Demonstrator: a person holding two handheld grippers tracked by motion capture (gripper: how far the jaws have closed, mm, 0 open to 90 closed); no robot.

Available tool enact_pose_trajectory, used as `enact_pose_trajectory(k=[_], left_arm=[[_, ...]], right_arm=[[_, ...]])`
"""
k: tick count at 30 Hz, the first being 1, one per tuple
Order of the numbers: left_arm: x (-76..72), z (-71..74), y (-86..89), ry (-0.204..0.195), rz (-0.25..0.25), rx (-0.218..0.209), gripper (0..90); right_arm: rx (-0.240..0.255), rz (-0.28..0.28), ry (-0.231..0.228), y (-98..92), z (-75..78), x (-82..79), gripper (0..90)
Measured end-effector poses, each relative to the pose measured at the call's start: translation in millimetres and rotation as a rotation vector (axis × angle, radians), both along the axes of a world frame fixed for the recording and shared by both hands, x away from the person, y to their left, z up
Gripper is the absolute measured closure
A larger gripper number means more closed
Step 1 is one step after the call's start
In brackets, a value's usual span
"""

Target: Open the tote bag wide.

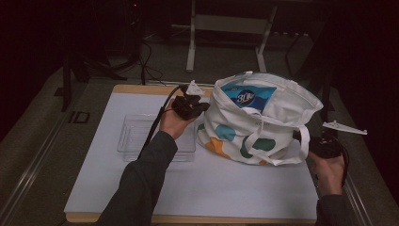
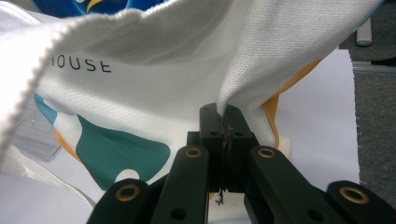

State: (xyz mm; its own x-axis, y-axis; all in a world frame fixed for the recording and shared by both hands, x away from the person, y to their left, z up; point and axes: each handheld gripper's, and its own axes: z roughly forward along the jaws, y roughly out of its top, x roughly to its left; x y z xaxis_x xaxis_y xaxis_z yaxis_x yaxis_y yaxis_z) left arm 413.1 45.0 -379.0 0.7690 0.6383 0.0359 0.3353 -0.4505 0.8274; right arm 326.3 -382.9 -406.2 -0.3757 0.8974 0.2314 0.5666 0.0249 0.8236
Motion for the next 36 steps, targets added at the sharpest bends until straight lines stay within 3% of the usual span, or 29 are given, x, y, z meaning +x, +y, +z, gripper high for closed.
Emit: enact_pose_trajectory(k=[14, 20, 27, 36], left_arm=[[4.9, -7.2, 9.4, 0.031, 0.033, -0.004, 90.0], [8.0, -21.1, 15.4, 0.071, 0.04, -0.007, 90.0], [6.7, -28.6, 15.9, 0.088, 0.04, -0.014, 90.0], [5.6, -32.6, 13.7, 0.102, 0.031, 0.011, 90.0]], right_arm=[[-0.017, 0.017, -0.015, 9.7, 8.7, 3.3, 89.4], [-0.018, 0.029, -0.005, 14.7, 6.7, 4.7, 89.4], [-0.019, 0.038, 0.002, 17.8, 2.9, 5.6, 89.4], [-0.02, 0.044, 0.012, 19.8, -2.1, 5.6, 89.4]])
